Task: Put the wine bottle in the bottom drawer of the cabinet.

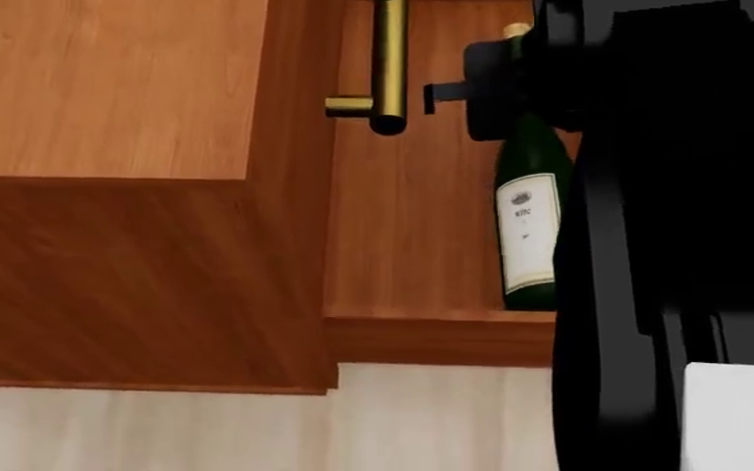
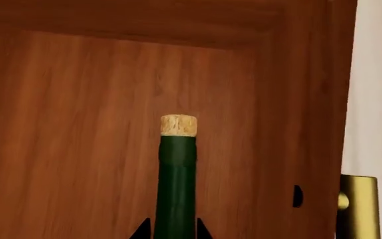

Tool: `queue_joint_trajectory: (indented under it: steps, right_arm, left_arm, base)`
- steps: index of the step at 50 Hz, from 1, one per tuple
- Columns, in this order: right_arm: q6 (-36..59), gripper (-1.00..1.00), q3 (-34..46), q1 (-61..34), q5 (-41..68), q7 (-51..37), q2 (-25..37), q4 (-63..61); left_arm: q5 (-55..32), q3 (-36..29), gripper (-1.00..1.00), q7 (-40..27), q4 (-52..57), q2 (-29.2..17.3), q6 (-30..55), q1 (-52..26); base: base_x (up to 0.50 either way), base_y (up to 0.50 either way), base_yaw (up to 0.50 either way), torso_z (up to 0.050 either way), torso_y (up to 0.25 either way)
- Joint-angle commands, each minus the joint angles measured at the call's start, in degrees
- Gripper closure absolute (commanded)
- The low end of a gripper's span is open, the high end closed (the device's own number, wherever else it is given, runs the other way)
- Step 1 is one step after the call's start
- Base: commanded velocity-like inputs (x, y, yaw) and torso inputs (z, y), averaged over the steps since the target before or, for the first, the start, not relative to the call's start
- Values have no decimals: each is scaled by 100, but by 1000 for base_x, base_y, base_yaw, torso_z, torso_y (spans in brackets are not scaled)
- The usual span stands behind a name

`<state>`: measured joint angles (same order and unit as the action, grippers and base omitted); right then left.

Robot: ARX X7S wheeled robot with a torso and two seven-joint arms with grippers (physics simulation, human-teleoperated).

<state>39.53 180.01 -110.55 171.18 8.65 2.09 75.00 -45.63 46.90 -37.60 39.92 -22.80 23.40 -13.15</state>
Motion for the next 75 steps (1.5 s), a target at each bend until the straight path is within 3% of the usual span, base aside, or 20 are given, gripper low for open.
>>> queue_joint_trajectory:
  steps: [1,16,17,38,39,52,56,62,73,75]
  right_arm:
    - [73,100,-73,1092,554,-473,94,-1]
    - [73,100,-73,1092,554,-473,94,-1]
    - [73,-100,-73,1092,554,-473,94,-1]
    - [73,-100,-73,1092,554,-473,94,-1]
    - [35,-100,-20,235,-5,-644,278,-1]
    - [-184,-100,-22,-736,-480,-459,273,-1]
    - [-376,-100,-26,-909,-842,-397,247,-1]
    - [-1241,-100,-19,-978,-2307,-426,128,-2]
    - [-1378,-100,-101,-995,-4005,-198,-65,-19]
    - [-1523,-100,-212,-1246,-4134,-383,-42,-472]
  left_arm:
    - [3,-16,-100,-23,8,-18,8,4]
    - [-145,55,-100,-38,13,-7,5,10]
    - [-145,55,-100,-38,13,-7,5,10]
    - [-54,-21,-100,-5,-22,-20,-47,18]
    - [-46,-30,-100,-13,-20,-27,-40,16]
    - [-45,-52,-100,-58,-25,-59,-5,17]
    - [-48,-47,-100,-48,-35,-56,-17,25]
    - [-67,-39,-100,-44,-24,-59,-16,47]
    - [-73,-36,-100,-47,-34,-57,-34,52]
    - [-65,-49,-100,-54,-33,-65,-28,48]
  base:
    - [18,-3,-3,2,-184]
    - [16,-4,-3,1,-83]
    - [15,-5,0,0,-25]
    - [15,-6,-4,0,-28]
    - [15,-6,-4,0,-28]
    - [8,-7,-7,0,-13]
    - [8,-7,-7,0,-3]
    - [7,-5,-3,0,-2]
    - [8,-3,-2,0,-3]
    - [6,-3,-3,0,0]
